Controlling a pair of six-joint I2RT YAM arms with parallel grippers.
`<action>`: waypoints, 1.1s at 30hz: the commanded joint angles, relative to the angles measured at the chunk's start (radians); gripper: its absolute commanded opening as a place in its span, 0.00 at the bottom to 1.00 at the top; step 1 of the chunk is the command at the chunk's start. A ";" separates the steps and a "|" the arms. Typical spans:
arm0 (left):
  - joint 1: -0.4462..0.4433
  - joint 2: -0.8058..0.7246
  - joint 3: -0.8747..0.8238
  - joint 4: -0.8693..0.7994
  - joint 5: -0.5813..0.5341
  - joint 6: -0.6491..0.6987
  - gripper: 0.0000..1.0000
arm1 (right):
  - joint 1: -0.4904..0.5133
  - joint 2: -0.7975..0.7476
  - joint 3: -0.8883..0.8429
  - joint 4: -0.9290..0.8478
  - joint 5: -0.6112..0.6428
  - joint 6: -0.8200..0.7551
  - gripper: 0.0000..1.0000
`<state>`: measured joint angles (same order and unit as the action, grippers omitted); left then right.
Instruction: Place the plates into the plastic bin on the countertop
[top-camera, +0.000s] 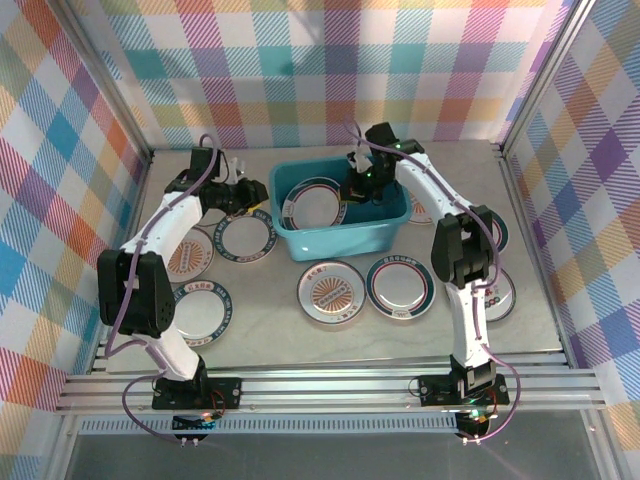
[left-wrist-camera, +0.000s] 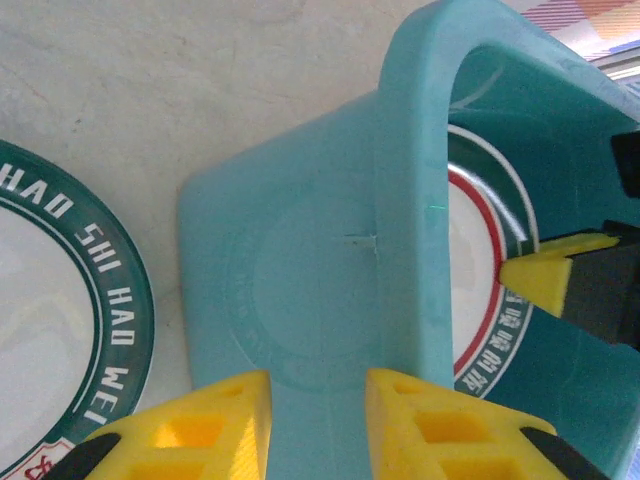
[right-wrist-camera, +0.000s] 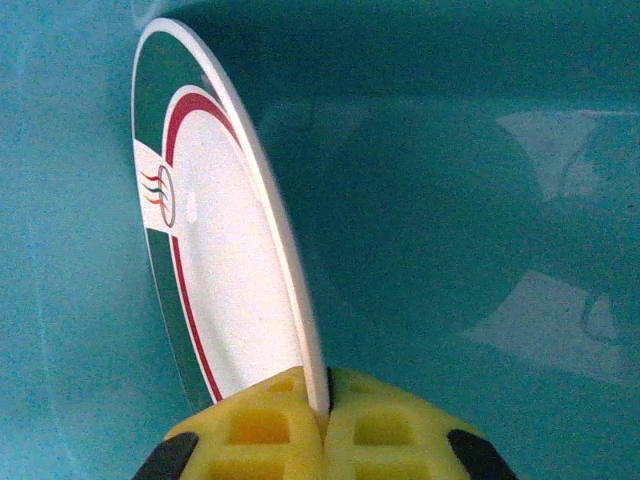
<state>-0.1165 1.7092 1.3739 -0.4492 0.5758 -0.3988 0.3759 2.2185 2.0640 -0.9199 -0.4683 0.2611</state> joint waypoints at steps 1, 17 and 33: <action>-0.027 0.024 0.031 0.007 0.055 0.020 0.29 | 0.006 0.036 0.016 0.048 -0.041 0.045 0.00; -0.056 0.078 0.053 0.000 0.049 0.017 0.27 | 0.033 0.119 0.016 0.085 -0.055 0.073 0.00; -0.058 0.067 0.066 -0.035 -0.010 0.025 0.27 | 0.055 0.116 -0.045 0.089 0.083 0.124 0.31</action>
<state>-0.1284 1.7664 1.4231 -0.4446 0.5625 -0.3981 0.3897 2.3352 2.0296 -0.8642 -0.3798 0.3611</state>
